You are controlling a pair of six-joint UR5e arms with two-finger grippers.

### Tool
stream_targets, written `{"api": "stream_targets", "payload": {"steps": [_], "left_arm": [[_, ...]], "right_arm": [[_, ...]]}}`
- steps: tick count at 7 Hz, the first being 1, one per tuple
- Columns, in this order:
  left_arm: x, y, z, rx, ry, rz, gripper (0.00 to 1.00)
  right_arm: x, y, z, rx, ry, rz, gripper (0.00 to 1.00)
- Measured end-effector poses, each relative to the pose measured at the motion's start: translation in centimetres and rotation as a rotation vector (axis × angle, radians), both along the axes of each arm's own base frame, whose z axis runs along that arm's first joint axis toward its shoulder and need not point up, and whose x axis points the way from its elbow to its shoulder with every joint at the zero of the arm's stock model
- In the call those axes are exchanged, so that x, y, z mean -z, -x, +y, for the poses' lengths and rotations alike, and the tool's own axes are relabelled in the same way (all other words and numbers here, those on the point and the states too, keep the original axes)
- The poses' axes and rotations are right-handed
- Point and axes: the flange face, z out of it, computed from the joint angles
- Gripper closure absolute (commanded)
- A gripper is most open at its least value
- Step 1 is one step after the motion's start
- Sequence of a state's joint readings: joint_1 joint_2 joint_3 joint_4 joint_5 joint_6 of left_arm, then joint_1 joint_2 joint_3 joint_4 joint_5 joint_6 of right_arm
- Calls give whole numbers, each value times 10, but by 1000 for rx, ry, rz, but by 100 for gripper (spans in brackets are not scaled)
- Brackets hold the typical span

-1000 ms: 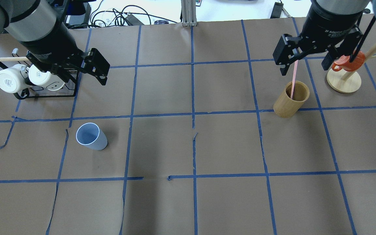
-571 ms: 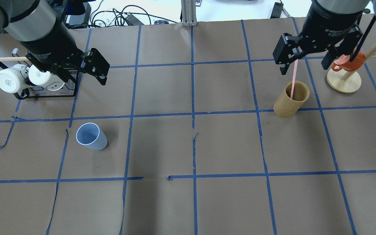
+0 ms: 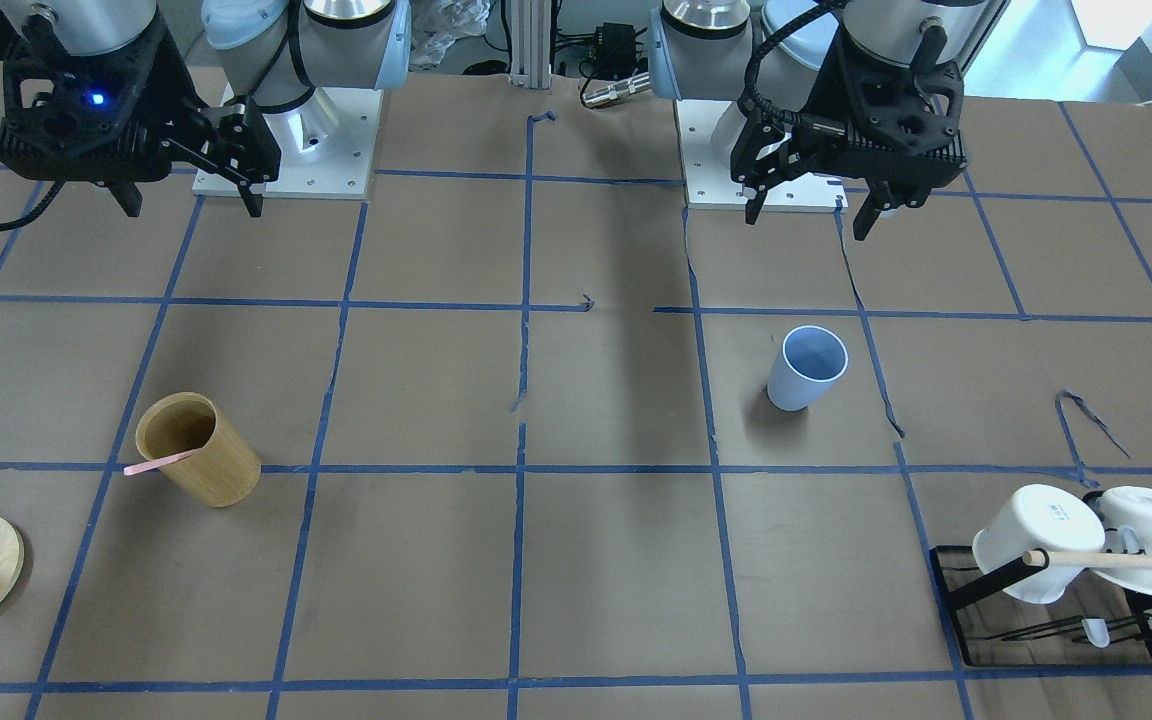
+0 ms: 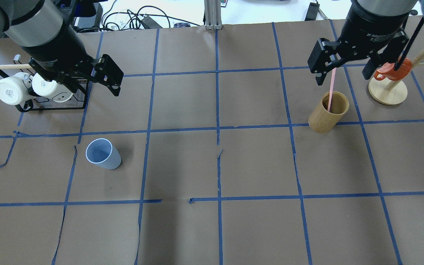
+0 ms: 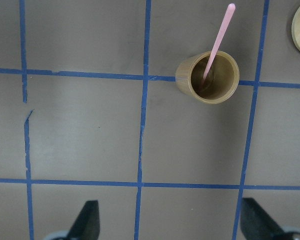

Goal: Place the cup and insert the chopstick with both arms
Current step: 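Grasp the light blue cup with the left gripper while the right grasps the chopstick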

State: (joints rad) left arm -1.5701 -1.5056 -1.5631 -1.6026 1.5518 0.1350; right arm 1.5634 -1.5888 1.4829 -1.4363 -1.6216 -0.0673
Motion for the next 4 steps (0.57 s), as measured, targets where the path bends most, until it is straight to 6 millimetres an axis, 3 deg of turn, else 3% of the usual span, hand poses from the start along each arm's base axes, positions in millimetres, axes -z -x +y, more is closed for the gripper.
{"api": "stream_targets", "payload": {"steps": [2, 3, 4], "left_arm": [[4, -2, -4, -1, -6, 1, 0], [16, -4, -9, 1, -29, -7, 0], [43, -7, -18, 6, -68, -32, 0]], "right_arm": [[2, 5, -10, -8, 32, -4, 0], [7, 17, -23, -22, 58, -6, 0], [15, 38, -37, -36, 78, -4, 0]]}}
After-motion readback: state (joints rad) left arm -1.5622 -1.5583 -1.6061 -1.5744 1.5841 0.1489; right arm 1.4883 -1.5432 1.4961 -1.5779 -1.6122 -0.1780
